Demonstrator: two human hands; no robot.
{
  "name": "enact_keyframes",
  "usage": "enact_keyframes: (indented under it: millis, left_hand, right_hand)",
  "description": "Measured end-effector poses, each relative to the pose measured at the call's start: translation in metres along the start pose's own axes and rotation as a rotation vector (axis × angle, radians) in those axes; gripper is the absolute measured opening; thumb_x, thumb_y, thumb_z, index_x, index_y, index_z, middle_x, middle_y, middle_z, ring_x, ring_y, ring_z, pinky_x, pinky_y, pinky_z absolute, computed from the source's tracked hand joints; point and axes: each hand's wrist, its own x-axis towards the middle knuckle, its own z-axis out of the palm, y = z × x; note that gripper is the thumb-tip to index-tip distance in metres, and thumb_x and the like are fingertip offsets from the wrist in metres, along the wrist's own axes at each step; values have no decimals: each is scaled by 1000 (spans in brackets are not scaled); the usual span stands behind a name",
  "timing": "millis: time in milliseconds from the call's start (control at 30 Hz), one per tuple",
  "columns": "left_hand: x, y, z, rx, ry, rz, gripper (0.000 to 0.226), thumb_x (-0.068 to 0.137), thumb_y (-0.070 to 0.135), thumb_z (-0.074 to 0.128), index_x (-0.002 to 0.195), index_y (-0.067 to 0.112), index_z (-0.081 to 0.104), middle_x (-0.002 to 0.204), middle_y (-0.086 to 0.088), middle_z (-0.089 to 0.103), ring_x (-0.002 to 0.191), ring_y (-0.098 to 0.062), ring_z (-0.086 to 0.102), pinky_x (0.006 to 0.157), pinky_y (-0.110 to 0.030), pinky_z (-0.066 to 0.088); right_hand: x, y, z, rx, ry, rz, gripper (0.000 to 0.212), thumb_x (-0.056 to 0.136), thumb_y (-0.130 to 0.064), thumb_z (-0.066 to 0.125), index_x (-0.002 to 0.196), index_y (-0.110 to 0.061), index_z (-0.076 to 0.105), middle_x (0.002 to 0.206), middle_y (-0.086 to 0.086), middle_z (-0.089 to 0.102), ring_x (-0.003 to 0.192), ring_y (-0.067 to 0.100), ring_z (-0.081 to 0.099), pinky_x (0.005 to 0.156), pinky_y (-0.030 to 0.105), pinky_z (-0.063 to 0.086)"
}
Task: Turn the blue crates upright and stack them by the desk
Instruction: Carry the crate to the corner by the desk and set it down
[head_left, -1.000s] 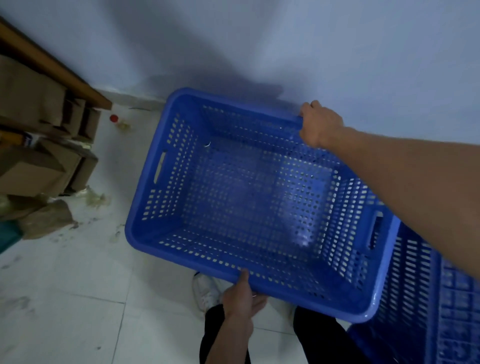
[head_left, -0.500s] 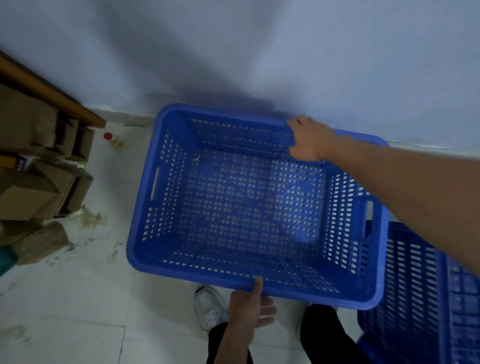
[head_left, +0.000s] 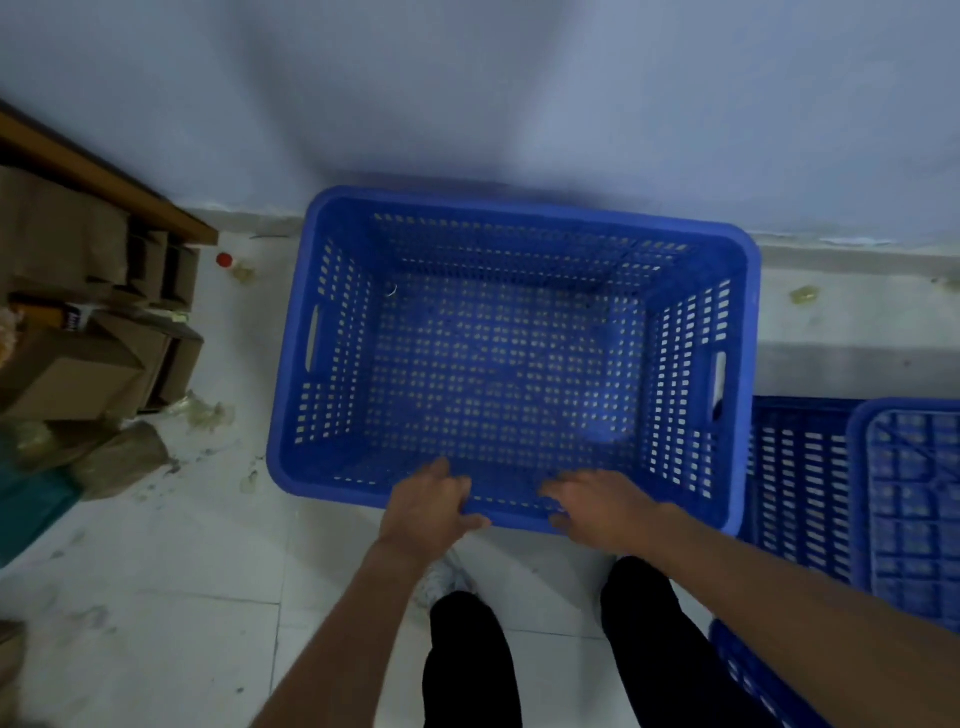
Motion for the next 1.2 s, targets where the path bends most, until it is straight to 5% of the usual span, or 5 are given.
enact_keyframes:
  millis: [200, 400, 633, 900, 1200]
  left_hand:
    - [6, -20, -1, 89, -149, 27, 58, 86, 55, 64, 134, 24, 57, 130, -4, 56, 121, -22, 50, 97, -33, 42]
    - [4, -13, 2, 93, -80, 20, 50, 91, 51, 60, 132, 24, 60, 126, -2, 58, 119, -21, 51, 93, -33, 44]
    - [15, 0, -6, 125, -18, 28, 46, 91, 53, 58, 128, 25, 64, 123, -2, 60, 117, -20, 54, 91, -33, 47]
    - [30, 1, -17, 172, 76, -27, 41, 90, 51, 59, 123, 28, 68, 124, 1, 61, 119, -20, 52, 92, -34, 49]
    - [13, 16, -31, 1, -55, -117, 58, 88, 47, 65, 135, 15, 53, 129, -7, 56, 124, -25, 49, 105, -37, 42]
  right_hand:
    - [-9, 2, 40, -158, 12, 8, 50, 101, -24, 40, 150, -21, 30, 136, 10, 52, 117, 32, 55, 87, 42, 47]
    - [-13, 14, 32, -352, 31, -78, 53, 103, -23, 37, 154, -15, 20, 134, 13, 51, 106, 36, 61, 69, 39, 35]
    - [-11, 36, 18, -325, 65, -37, 48, 105, -35, 35, 150, -21, 30, 131, 7, 56, 108, 32, 61, 79, 39, 47]
    - [-10, 51, -2, -334, 164, -24, 43, 105, -43, 30, 140, -21, 41, 119, 4, 61, 99, 29, 65, 74, 36, 50]
    - [-29, 29, -4, -206, 116, 240, 39, 98, -16, 40, 136, -11, 44, 126, 10, 59, 112, 29, 60, 84, 38, 49]
